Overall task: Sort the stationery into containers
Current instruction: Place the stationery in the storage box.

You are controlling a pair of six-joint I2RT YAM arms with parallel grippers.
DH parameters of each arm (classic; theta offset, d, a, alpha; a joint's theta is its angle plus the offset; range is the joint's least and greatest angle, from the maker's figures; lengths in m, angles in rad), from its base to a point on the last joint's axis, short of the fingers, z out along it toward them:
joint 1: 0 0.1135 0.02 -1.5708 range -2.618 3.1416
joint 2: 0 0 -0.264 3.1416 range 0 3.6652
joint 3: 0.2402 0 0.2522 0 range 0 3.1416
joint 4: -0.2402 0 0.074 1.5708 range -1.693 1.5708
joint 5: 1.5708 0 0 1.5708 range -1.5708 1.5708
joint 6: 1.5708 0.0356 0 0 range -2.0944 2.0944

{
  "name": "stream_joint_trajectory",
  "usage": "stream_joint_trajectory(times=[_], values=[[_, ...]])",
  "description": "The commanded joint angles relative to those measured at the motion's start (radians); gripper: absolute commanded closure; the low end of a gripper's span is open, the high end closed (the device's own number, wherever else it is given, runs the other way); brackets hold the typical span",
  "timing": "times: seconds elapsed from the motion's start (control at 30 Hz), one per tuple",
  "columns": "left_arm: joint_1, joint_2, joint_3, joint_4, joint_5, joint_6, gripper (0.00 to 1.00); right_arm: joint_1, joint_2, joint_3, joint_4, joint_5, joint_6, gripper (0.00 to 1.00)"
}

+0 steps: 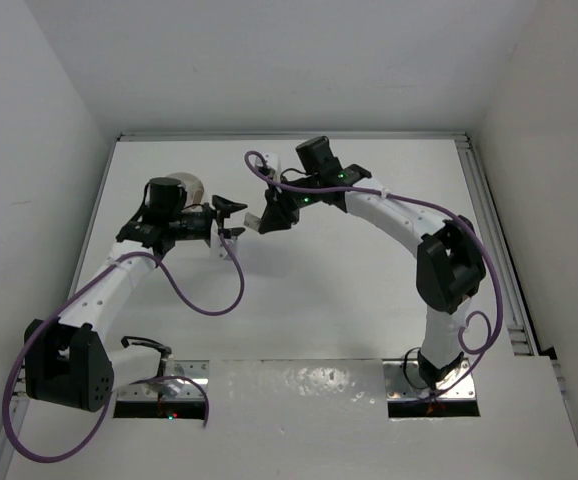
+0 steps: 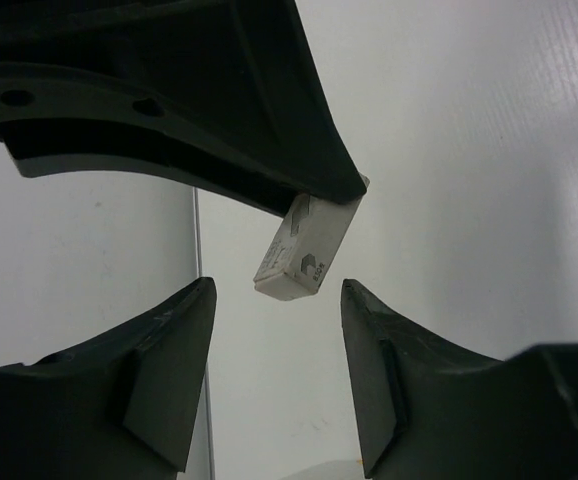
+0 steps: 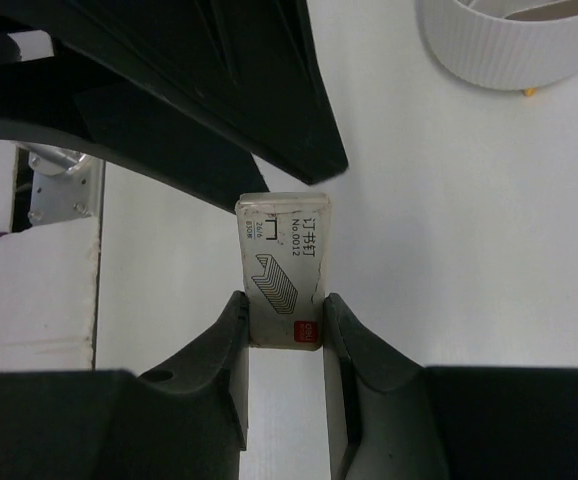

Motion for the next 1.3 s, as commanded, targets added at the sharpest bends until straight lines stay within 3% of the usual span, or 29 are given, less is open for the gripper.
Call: stream_joint_trajectory(times=[0.0,0.27,0.37,0.4,0.47,0.63,0.67,0.7,0.73,0.8,0.83,0.93,1.03,1.17,1.27], values=[[-0.012,0.001,0.006,-0.013,0.034,0.063,0.5,0.02,0.005,0.054,0.053,-0.056,0.011,1.0],[-0.021,0.009,0.006,-0.027,0.012,0.092,0.61,0.039,0.014,0.049,0.073,-0.071,0.023,1.0],[-0.023,0.009,0.006,-0.042,0.008,0.101,0.8,0.04,0.016,0.048,0.103,-0.075,0.048,1.0],[-0.023,0.007,0.006,-0.045,0.006,0.104,0.92,0.04,0.016,0.046,0.119,-0.077,0.057,1.0],[-0.023,0.006,0.009,-0.059,0.009,0.11,1.0,0.04,0.017,0.044,0.127,-0.077,0.063,1.0],[-0.026,0.006,0.038,-0.11,-0.024,0.055,1.0,0.04,0.028,0.04,0.163,-0.059,0.107,1.0],[-0.026,0.007,0.043,-0.113,-0.037,0.031,1.0,0.036,0.028,0.032,0.179,-0.036,0.12,0.97],[-0.026,0.007,0.052,-0.116,-0.066,0.012,1.0,0.033,0.026,0.023,0.198,-0.023,0.144,0.82],[-0.026,0.004,0.055,-0.12,-0.078,-0.023,1.0,0.031,0.022,0.011,0.265,-0.01,0.191,0.42],[-0.026,0.0,0.065,-0.119,-0.116,-0.096,1.0,0.014,0.011,-0.044,0.349,0.021,0.254,0.08],[-0.024,-0.002,0.066,-0.116,-0.135,-0.13,1.0,0.007,0.003,-0.069,0.393,0.032,0.284,0.01],[-0.021,0.004,0.084,-0.081,-0.244,-0.333,1.0,-0.038,-0.036,-0.175,0.653,0.118,0.444,0.01],[0.0,0.054,0.132,-0.07,-0.438,-0.58,1.0,-0.099,-0.081,-0.264,0.787,0.229,0.553,0.01],[0.054,0.2,0.323,-0.247,-0.688,-0.823,1.0,-0.145,-0.147,-0.359,0.808,0.339,0.501,0.01],[0.094,0.367,0.455,-0.37,-0.773,-1.021,1.0,-0.139,-0.185,-0.377,0.748,0.357,0.395,0.01]])
